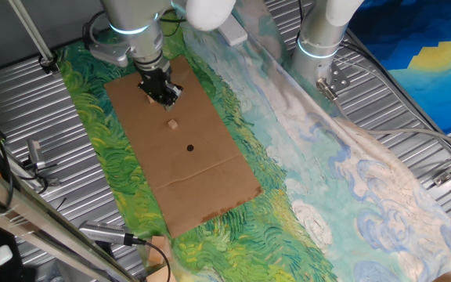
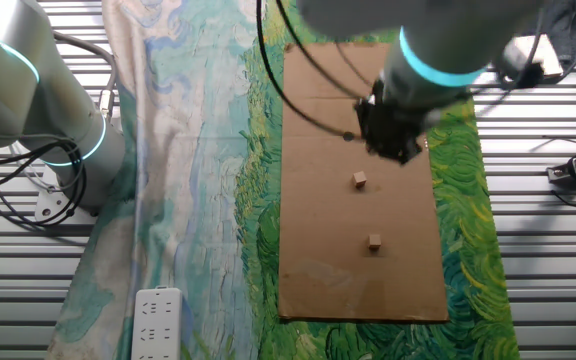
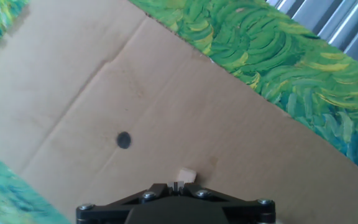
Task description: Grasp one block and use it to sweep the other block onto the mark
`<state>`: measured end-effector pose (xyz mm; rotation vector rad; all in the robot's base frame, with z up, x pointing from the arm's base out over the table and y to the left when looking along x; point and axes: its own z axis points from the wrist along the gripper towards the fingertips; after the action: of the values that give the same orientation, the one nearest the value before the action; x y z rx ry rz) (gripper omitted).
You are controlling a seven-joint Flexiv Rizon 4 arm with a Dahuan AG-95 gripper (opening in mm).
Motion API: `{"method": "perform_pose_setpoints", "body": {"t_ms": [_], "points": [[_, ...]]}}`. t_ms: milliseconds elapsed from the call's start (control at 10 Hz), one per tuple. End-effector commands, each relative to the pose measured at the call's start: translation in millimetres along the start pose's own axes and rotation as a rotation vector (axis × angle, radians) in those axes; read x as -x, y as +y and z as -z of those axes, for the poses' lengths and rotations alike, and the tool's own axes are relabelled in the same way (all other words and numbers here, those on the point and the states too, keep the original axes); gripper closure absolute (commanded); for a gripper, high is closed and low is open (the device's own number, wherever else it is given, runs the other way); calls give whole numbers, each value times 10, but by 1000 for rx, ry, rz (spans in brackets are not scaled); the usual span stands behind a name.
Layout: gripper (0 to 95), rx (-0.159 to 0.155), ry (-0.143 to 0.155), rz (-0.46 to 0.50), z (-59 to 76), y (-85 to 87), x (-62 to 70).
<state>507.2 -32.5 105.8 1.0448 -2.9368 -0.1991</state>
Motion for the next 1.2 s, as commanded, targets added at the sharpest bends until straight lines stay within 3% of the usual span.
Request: {"method": "perform_pose_setpoints", "body": {"t_ms": [100, 300, 700, 900, 1200], "points": [[950, 3, 4, 48, -25, -204, -112], [950, 4, 0, 117, -28, -508, -301], [950, 2, 2, 206, -41, -848, -534], [950, 7, -3, 233, -59, -958, -616], [950, 5, 8, 236, -42, -964, -624]]}}
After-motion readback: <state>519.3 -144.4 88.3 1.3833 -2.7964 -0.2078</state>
